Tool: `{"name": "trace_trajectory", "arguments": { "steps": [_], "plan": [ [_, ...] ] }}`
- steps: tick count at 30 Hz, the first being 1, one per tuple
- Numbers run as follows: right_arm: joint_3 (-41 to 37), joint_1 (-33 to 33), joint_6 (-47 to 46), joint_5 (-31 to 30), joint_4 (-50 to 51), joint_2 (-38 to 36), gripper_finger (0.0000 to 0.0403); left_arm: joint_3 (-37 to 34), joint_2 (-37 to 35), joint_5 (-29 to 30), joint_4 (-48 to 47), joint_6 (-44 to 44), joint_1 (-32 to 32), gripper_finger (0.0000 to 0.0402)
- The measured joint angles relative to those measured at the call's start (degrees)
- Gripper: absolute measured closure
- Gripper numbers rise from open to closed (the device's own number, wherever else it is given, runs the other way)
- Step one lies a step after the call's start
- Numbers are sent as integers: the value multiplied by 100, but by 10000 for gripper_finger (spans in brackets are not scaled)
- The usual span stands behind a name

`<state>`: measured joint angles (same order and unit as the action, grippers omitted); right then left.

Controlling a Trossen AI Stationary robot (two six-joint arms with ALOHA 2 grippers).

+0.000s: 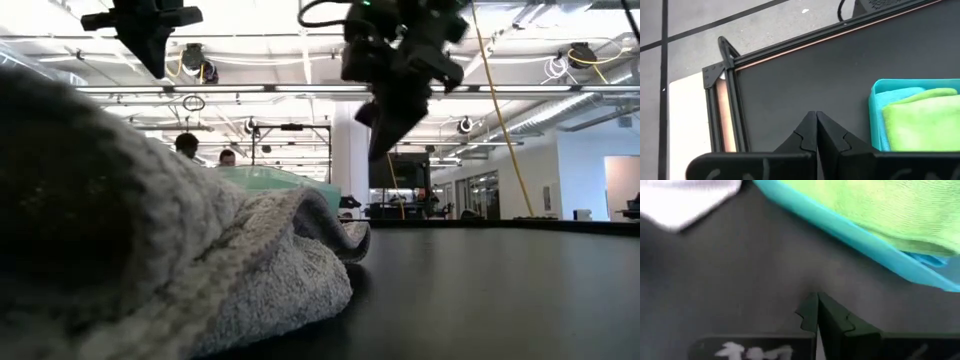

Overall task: Fold microfiber towels
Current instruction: Move the bin to the top center of the table

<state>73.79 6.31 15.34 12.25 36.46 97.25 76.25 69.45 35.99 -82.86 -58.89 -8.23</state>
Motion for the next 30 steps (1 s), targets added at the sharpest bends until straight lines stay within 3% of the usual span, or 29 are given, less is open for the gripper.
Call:
{"name": "trace_trajectory", "arguments": {
  "steps": [4,7,15,24,30],
  "plan": [
    [-1222,72,-594,587,-2222,-249,403,0,0,2,104,72,0,394],
    [-1660,265,-776,558,-3214,-270,403,0,0,2,104,72,0,399],
    [-1938,583,-961,543,-3656,69,403,0,0,-2,105,118,0,399],
    [-1847,617,-1134,539,-5116,851,403,0,0,-59,108,119,0,399],
    [-1662,965,-711,87,-5281,898,403,0,0,-170,110,122,0,397]
  ]
}}
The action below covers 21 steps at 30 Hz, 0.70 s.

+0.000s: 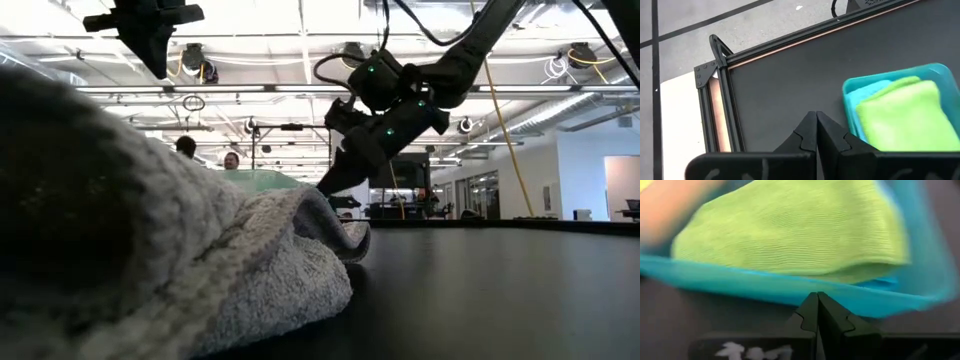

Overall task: Fold microfiber towels
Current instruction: Move the bin to the top center of the table

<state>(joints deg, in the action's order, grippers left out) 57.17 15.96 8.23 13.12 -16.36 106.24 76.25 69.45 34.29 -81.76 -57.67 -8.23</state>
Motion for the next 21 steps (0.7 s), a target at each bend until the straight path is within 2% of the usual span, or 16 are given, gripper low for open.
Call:
{"name": "trace_trajectory", "arguments": {
  "steps": [5,11,17,21],
  "plan": [
    [189,389,81,-115,-347,0,403,0,0,-98,-8,43,0,396],
    [428,673,-316,57,-101,-188,403,-173,0,-514,-84,247,4,398],
    [437,636,-282,368,678,-941,403,-1289,2,-1263,28,-81,127,399],
    [435,604,-242,370,1177,-1531,403,-2139,4,-1810,1053,-301,162,400]
  ]
}}
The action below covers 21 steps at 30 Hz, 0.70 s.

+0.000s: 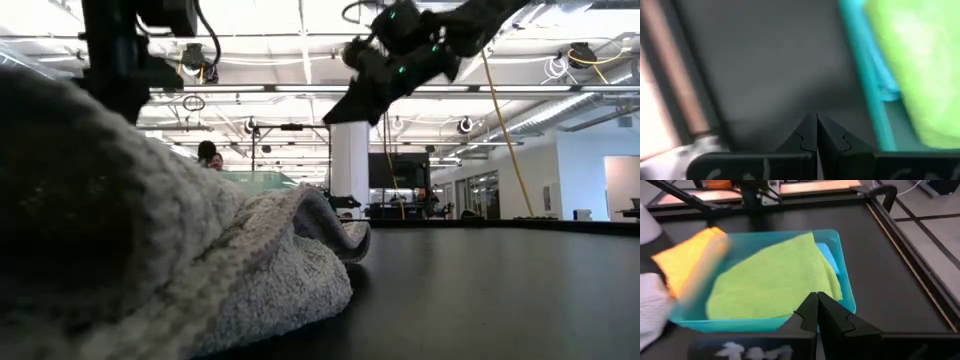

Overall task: Fold microfiber towels
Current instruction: Move the bin to the top center of the table

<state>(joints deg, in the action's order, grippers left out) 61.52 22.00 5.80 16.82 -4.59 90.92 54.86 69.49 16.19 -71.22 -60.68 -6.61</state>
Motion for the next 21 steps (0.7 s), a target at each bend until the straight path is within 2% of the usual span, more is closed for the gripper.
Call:
{"name": "trace_trajectory", "arguments": {
  "steps": [4,8,15,21],
  "plan": [
    [-2,2,3,-4,287,-507,403,-624,151,-434,1278,122,19,400],
    [-2,4,7,-9,302,-980,403,-920,526,-741,1772,235,54,400],
    [-2,15,96,-33,364,-1446,403,-965,1226,-1314,2076,424,152,401],
    [-2,17,111,-50,580,-1487,403,-961,1488,-1678,3471,334,309,401]
  ]
}}
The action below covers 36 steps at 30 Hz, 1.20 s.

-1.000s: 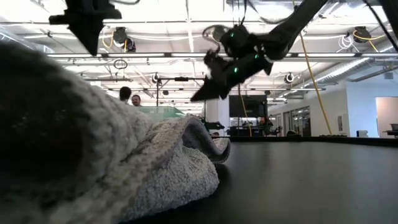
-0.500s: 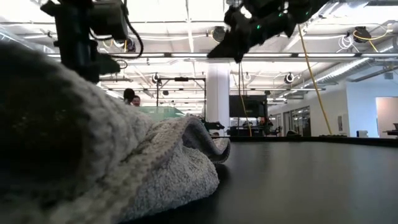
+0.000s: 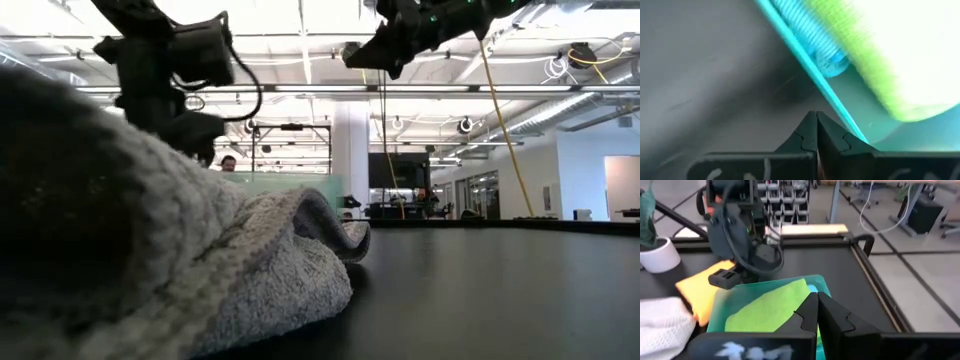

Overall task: Fold microfiber towels
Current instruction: Move the bin to the top center of the table

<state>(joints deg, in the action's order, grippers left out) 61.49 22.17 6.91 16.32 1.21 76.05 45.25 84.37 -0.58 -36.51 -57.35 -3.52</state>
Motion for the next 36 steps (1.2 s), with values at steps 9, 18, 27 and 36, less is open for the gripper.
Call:
{"name": "trace_trajectory", "arguments": {
  "steps": [9,18,27,36],
  "plan": [
    [0,-20,1,0,573,2,403,22,192,873,2877,-40,-96,401],
    [-4,-591,190,52,1854,2,403,227,347,1627,3430,649,-531,401],
    [-1,-1442,-133,-144,1630,419,403,1113,-180,1837,2233,2311,-1140,401],
    [-7,-2316,-734,-418,2610,1293,403,2187,-590,2362,118,3123,-1233,401]
  ]
}}
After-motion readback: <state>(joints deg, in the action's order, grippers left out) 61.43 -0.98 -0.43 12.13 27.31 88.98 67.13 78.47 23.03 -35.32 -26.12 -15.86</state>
